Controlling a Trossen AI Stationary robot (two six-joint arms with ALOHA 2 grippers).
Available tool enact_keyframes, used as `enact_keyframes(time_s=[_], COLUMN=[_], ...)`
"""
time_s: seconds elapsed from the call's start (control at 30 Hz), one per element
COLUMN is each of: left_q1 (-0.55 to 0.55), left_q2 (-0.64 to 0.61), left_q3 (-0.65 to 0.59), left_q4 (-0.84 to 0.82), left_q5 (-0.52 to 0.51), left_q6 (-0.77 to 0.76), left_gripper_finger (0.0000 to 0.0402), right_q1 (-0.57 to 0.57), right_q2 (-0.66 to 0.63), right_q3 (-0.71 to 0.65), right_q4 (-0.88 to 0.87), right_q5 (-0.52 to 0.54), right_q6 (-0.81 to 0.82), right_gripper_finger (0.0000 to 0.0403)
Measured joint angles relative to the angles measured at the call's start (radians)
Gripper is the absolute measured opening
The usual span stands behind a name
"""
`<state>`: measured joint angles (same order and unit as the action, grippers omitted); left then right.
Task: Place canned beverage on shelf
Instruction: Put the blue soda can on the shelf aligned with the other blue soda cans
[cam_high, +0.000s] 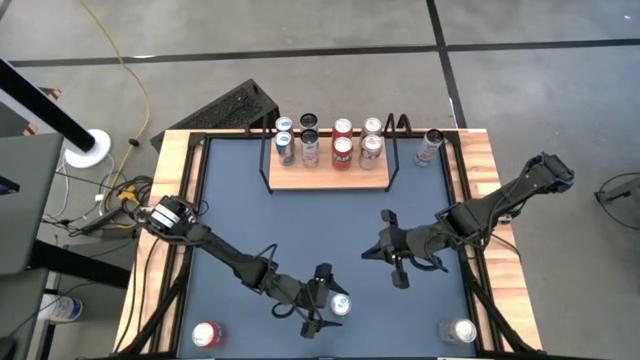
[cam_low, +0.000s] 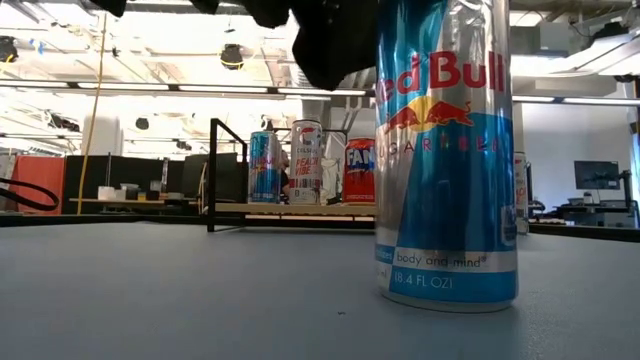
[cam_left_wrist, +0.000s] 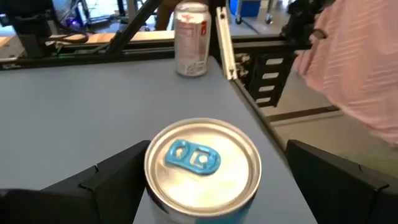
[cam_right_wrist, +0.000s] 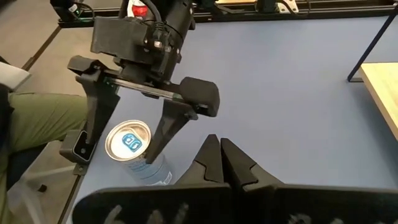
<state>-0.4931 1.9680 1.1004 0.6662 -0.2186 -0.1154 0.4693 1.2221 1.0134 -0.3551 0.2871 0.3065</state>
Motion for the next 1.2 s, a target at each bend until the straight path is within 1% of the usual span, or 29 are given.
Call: enact_keyframes(time_s=[0.1, 0.2, 0.33, 0.57, 0.77, 0.9, 1.1, 1.2], left_q1=[0.002, 0.002, 0.001, 0.004, 0.007, 0.012, 0.027, 0.059], left_q2=[0.014, 0.016, 0.015, 0.015, 0.001, -0.065, -0.237, -0.336], left_q3=[0.000, -0.001, -0.001, 0.000, 0.000, -0.002, -0.005, -0.029], left_q4=[0.001, 0.000, 0.025, 0.010, -0.010, -0.089, -0.249, -0.337], left_q5=[-0.006, -0.002, 0.002, 0.005, 0.002, -0.011, -0.143, -0.200], left_q6=[-0.013, -0.016, 0.008, -0.005, -0.002, 0.025, 0.108, 0.123], left_gripper_finger=[0.0354, 0.0337, 0.0301, 0.0232, 0.0229, 0.0229, 0.0229, 0.0229], right_q1=[-0.006, -0.008, -0.008, -0.007, -0.007, -0.007, -0.007, -0.007], right_q2=[0.000, 0.000, 0.000, 0.000, 0.000, 0.000, 0.001, 0.001], right_q3=[0.000, 0.000, 0.000, 0.000, 0.000, 0.000, 0.000, 0.000], right_q4=[0.001, 0.007, 0.006, 0.005, 0.004, 0.003, -0.007, -0.007], right_q5=[0.000, 0.000, 0.001, 0.001, 0.001, 0.001, 0.001, 0.001], right_q6=[0.007, 0.008, 0.008, 0.010, 0.019, 0.026, 0.022, 0.002], right_gripper_finger=[0.0000, 0.0000, 0.0000, 0.0000, 0.0000, 0.0000, 0.0000, 0.0000])
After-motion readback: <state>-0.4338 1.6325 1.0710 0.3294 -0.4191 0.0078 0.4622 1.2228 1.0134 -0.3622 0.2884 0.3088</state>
